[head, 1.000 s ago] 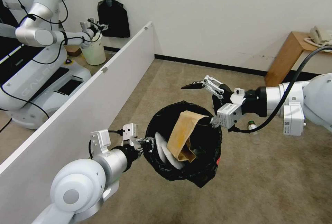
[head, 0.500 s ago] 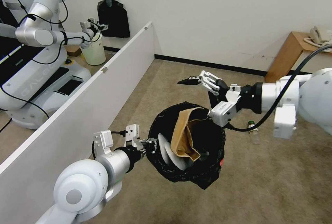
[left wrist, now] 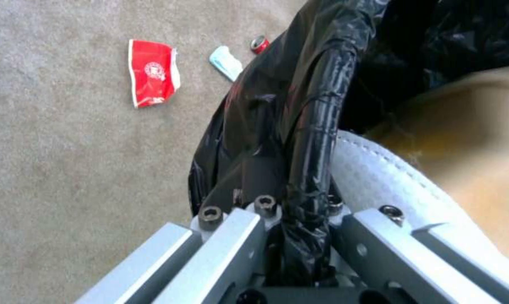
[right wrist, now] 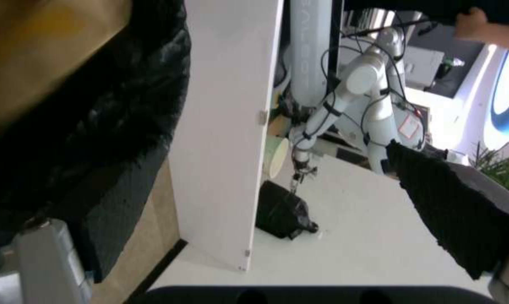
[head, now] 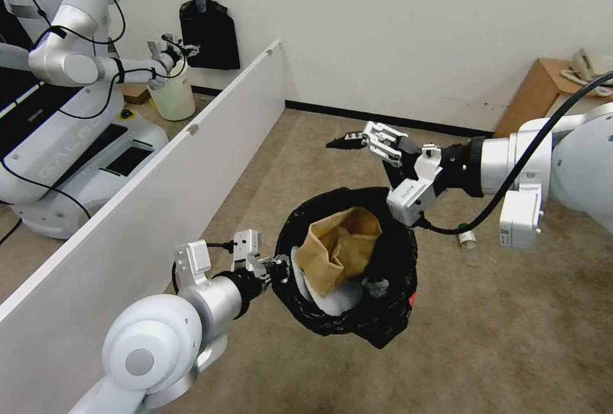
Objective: Pick up the trash bin and place the garbage on the floor into it.
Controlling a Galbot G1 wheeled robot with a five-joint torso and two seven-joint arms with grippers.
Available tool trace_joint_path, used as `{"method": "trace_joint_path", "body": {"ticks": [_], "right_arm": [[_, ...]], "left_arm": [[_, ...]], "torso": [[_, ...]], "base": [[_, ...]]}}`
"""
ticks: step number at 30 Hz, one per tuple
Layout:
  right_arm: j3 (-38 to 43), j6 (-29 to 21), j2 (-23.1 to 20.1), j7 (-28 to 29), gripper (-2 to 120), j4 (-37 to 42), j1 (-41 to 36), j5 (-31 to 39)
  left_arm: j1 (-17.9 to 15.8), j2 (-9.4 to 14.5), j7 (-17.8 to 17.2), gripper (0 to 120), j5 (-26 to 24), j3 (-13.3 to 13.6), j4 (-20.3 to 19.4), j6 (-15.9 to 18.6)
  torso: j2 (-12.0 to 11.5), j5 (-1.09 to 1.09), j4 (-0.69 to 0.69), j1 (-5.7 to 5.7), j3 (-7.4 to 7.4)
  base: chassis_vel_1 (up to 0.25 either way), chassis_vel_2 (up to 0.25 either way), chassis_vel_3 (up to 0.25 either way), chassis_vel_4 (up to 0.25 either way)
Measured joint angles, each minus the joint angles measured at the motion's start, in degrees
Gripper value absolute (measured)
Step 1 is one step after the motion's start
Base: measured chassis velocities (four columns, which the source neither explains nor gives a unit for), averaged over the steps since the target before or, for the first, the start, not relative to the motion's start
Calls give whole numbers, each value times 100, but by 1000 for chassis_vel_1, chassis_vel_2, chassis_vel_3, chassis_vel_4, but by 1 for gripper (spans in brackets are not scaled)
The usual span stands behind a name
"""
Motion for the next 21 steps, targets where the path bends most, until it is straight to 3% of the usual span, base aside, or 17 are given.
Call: {"method": "trace_joint_path", "body": {"ticks": [21], "right_arm": [[99, -21, -214, -35, 100, 60, -92, 427]], "left_arm": [[33, -75, 56, 0, 92, -44, 23, 0]], "torso": [[0, 0, 1, 0, 0]], "base": [[0, 0, 0, 0]]}}
